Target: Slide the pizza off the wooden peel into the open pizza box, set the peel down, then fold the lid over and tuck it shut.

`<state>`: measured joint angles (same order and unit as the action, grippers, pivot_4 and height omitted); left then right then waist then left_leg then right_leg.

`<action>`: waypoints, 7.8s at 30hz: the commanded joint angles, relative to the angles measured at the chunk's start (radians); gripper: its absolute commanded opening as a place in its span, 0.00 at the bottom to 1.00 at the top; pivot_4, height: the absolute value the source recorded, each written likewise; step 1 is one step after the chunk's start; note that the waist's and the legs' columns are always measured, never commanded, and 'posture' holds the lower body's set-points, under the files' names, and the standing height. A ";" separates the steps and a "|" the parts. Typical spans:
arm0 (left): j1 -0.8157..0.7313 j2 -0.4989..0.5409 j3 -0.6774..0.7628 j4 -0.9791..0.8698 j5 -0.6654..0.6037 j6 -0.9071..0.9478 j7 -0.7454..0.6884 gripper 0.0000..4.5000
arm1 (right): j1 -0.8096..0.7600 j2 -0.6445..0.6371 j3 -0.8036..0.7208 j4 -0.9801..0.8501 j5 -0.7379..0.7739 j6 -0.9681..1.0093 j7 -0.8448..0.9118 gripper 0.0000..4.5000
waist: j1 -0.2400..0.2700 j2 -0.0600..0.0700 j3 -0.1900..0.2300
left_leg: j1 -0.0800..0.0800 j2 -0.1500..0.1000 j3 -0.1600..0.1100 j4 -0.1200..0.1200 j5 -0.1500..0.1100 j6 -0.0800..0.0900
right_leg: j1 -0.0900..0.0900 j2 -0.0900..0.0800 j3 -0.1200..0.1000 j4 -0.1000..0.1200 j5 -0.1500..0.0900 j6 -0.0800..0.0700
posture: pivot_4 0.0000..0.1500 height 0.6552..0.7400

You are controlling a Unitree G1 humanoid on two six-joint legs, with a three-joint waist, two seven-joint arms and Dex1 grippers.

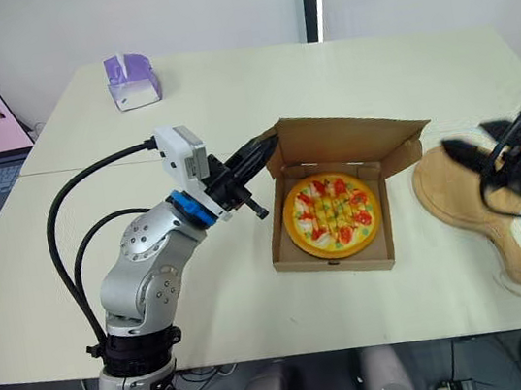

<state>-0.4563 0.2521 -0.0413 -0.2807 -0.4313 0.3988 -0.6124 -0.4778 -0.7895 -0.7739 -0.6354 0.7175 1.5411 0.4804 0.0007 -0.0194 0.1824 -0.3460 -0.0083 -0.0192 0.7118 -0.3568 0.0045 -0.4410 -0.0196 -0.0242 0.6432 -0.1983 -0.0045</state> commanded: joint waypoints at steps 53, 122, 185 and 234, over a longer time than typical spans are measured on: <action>-0.388 0.223 0.098 0.454 -0.111 0.006 -0.446 0.92 | -0.246 -0.109 0.629 0.299 -0.023 -0.359 0.244 0.00 | 0.015 -0.001 0.001 | -0.003 0.001 0.002 0.000 0.001 -0.002 | -0.008 -0.002 0.001 0.000 0.000 0.000 | 1.00 0.75; -0.366 0.124 0.008 0.509 0.081 0.009 -0.343 0.00 | 0.231 0.189 0.277 -0.118 0.024 -0.382 -0.206 0.99 | 0.011 -0.001 0.001 | 0.000 0.001 0.005 0.002 0.000 -0.001 | -0.005 0.000 0.006 0.002 0.000 0.003 | 1.00 0.75; -0.172 0.226 0.005 0.150 -0.081 0.370 -0.297 0.00 | 0.021 0.524 0.172 -0.287 0.114 0.073 -0.384 0.01 | -0.003 0.000 0.000 | -0.002 0.001 0.005 0.001 -0.001 0.002 | -0.009 -0.001 0.006 0.003 0.001 0.001 | 1.00 0.75; -0.062 0.420 -0.076 0.086 -0.070 0.200 -0.568 0.18 | -0.012 -0.096 0.427 0.085 0.316 -0.206 -0.007 0.00 | 0.001 -0.002 0.002 | -0.002 0.001 0.007 0.000 -0.002 0.003 | -0.008 -0.002 0.008 0.000 0.000 0.003 | 1.00 0.75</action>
<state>-0.5140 0.6438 -0.1172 -0.1597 -0.4873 0.6416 -1.0974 -0.4882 -0.8667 -0.3439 -0.5329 1.0351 1.3607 0.4587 0.0018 -0.0212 0.1839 -0.3480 -0.0074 -0.0116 0.7116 -0.3588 0.0075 -0.4494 -0.0212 -0.0166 0.6432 -0.1986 -0.0014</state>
